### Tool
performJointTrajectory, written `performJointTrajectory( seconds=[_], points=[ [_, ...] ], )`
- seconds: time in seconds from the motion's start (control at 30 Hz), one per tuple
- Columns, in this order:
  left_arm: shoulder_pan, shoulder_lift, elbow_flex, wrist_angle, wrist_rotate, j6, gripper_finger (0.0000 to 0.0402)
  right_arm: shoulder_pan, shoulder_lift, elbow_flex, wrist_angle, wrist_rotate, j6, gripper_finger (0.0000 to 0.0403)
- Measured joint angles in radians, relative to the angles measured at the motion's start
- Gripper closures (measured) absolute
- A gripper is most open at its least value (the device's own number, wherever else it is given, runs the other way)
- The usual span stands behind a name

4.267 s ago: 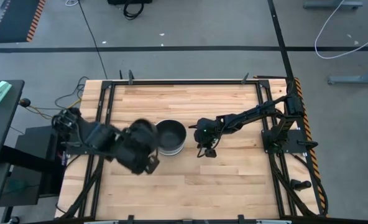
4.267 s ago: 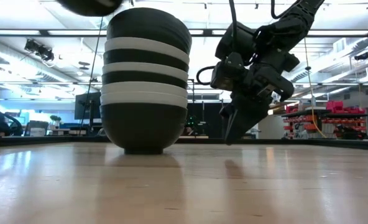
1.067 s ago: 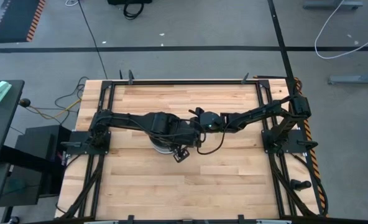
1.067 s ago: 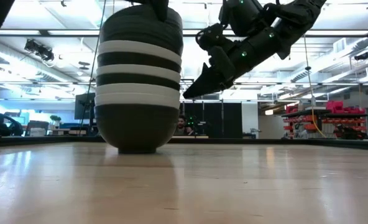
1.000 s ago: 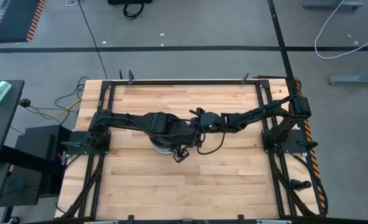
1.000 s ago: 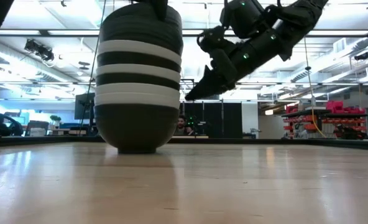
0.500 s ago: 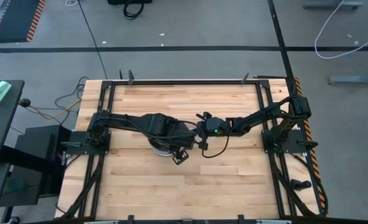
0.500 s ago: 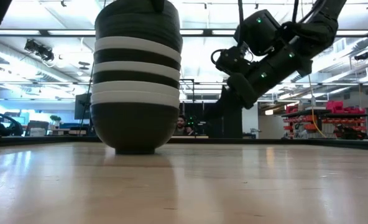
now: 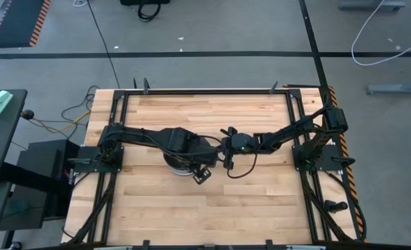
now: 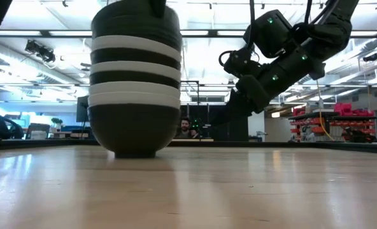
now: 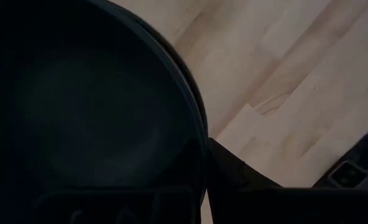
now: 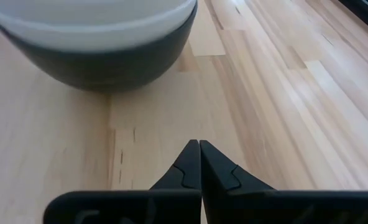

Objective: Nest bowls inside each other
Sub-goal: Stack the black bowl on top of the black bowls

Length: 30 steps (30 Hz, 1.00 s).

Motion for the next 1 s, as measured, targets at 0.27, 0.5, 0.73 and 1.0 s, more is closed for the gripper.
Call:
performJointTrajectory(
  seconds=[0.27, 0.5, 0.73, 1.0],
  points=[
    [0.006, -0.003, -0.073, -0.007, 0.044, -0.024, 0.0389, 0.006, 0.0, 0.0, 0.001, 0.0, 0.0, 0.0403],
    [0.005, -0.008, -0.075, -0.006, 0.034, -0.041, 0.0389, 0.006, 0.0, 0.0, 0.001, 0.001, 0.0, 0.0403],
    [0.001, -0.007, -0.067, -0.009, 0.042, -0.031, 0.0389, 0.006, 0.0, 0.0, 0.0, 0.0, 0.0, 0.0398],
    [-0.003, -0.014, -0.035, 0.001, 0.066, -0.076, 0.0337, 0.007, 0.0, 0.0, -0.002, -0.019, 0.019, 0.037]
  ],
)
